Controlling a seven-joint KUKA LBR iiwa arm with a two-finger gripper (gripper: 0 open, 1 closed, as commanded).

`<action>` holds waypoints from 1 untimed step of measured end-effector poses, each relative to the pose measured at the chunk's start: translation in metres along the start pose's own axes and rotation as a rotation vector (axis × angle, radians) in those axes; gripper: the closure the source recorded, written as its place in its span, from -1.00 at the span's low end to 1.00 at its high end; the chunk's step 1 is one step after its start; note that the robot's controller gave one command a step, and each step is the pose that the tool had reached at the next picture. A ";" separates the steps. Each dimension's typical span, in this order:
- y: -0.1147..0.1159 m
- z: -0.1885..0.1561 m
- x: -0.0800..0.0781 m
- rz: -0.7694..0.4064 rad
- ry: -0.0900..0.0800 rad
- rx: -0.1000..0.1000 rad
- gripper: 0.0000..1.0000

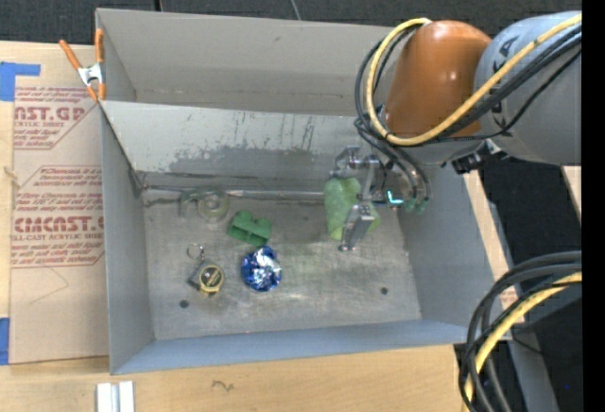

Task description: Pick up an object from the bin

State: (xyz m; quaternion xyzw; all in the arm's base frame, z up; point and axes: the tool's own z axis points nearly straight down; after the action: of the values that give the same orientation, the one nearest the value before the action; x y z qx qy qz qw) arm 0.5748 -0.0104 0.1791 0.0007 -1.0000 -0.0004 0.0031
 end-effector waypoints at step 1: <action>0.069 0.044 -0.012 -0.029 -0.004 -0.003 -1.00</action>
Offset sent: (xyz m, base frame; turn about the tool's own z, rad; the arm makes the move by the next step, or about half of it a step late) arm 0.0124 0.0635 -0.0402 -0.0215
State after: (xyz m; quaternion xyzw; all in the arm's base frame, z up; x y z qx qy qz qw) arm 0.5864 0.0590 0.1355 0.0154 -0.9999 -0.0018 0.0012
